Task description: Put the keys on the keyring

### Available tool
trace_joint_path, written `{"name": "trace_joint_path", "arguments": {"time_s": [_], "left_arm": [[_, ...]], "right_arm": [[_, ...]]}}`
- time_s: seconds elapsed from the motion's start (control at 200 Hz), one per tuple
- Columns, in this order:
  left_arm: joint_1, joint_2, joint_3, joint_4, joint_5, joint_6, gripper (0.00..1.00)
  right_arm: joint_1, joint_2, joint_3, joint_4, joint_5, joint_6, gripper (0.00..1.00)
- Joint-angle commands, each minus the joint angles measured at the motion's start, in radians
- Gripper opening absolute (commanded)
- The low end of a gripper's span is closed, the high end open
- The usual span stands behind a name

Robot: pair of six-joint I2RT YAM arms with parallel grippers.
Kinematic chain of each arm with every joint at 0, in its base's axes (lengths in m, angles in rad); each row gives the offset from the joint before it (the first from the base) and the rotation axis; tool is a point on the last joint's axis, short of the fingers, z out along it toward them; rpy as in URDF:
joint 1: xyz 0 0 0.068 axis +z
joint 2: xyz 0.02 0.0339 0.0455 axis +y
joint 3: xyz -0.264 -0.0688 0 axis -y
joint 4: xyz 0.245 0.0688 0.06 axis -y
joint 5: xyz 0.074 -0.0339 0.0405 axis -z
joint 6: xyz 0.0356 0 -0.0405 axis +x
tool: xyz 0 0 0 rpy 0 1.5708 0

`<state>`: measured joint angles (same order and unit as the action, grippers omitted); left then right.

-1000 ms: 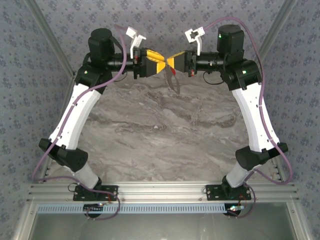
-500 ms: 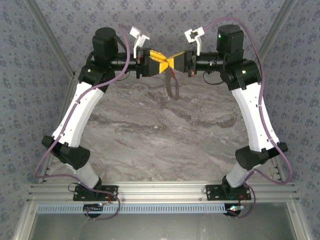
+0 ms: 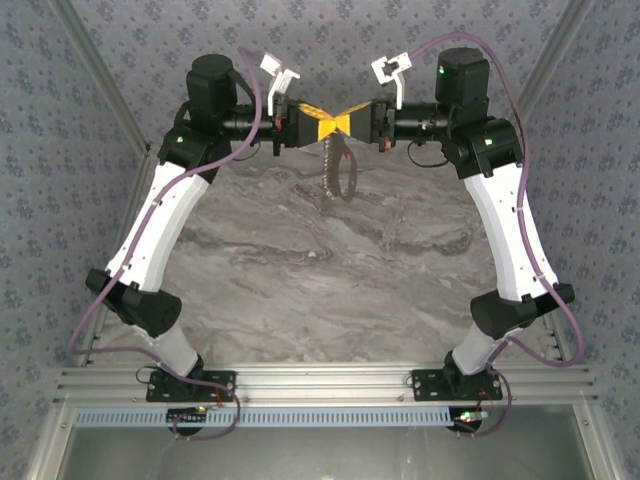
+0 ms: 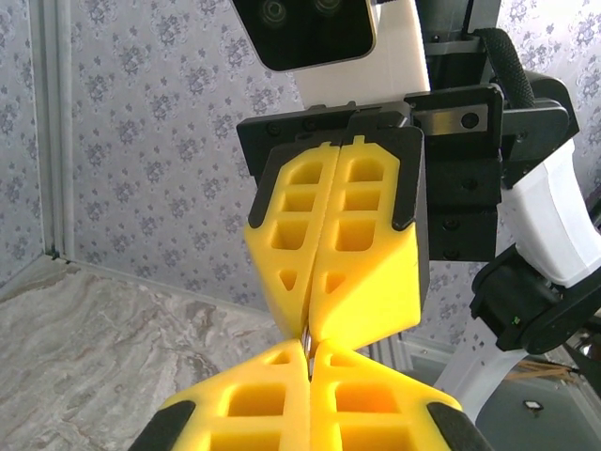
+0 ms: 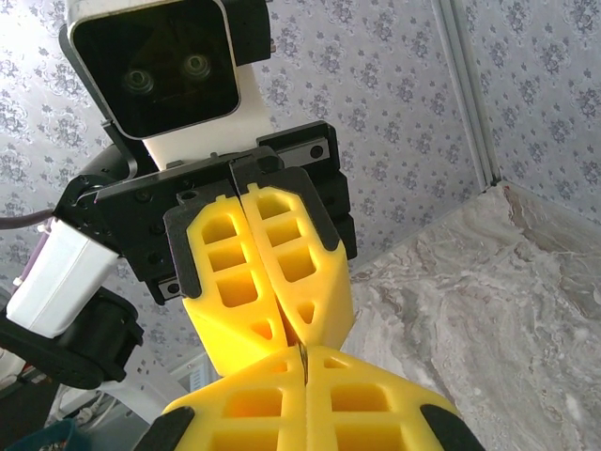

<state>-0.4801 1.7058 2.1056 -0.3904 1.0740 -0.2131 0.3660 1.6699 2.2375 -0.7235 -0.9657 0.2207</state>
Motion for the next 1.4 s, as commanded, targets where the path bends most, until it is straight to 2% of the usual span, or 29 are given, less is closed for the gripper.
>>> {"name": "trace_joint_path", "arguments": {"time_s": [0.0, 0.075, 0.105, 0.14, 0.2, 0.255, 0.305, 0.44, 0.685, 0.949, 1.394], "left_arm": [[-0.024, -0.006, 0.033, 0.044, 0.032, 0.003, 0.00], [-0.028, -0.008, 0.032, 0.054, 0.029, 0.000, 0.00], [-0.029, -0.011, 0.031, 0.059, 0.022, -0.003, 0.00], [-0.029, -0.016, 0.027, 0.067, 0.010, -0.004, 0.00], [-0.029, -0.031, 0.011, 0.089, -0.014, -0.005, 0.00], [-0.029, -0.049, -0.015, 0.128, -0.033, -0.015, 0.00], [-0.028, -0.063, -0.037, 0.171, -0.045, -0.031, 0.00], [-0.027, -0.083, -0.076, 0.268, -0.066, -0.090, 0.00], [-0.026, -0.098, -0.141, 0.479, -0.095, -0.227, 0.00], [-0.028, -0.091, -0.134, 0.528, -0.097, -0.268, 0.00], [-0.028, -0.068, -0.125, 0.563, -0.085, -0.309, 0.00]], "right_arm": [[0.009, 0.001, 0.031, 0.055, -0.008, 0.032, 0.00], [0.009, -0.005, 0.021, 0.073, -0.007, 0.052, 0.01], [0.006, -0.010, 0.010, 0.091, -0.008, 0.065, 0.07], [-0.003, -0.029, -0.025, 0.147, -0.009, 0.101, 0.22], [-0.032, -0.070, -0.112, 0.262, -0.004, 0.176, 0.38], [-0.067, -0.116, -0.205, 0.390, 0.018, 0.254, 0.46], [-0.099, -0.155, -0.291, 0.496, 0.043, 0.321, 0.48], [-0.131, -0.217, -0.414, 0.603, 0.105, 0.379, 0.50], [-0.078, -0.261, -0.522, 0.664, 0.130, 0.400, 0.51], [-0.034, -0.281, -0.611, 0.768, 0.116, 0.476, 0.54], [-0.019, -0.238, -0.568, 0.778, 0.104, 0.477, 0.58]]}}
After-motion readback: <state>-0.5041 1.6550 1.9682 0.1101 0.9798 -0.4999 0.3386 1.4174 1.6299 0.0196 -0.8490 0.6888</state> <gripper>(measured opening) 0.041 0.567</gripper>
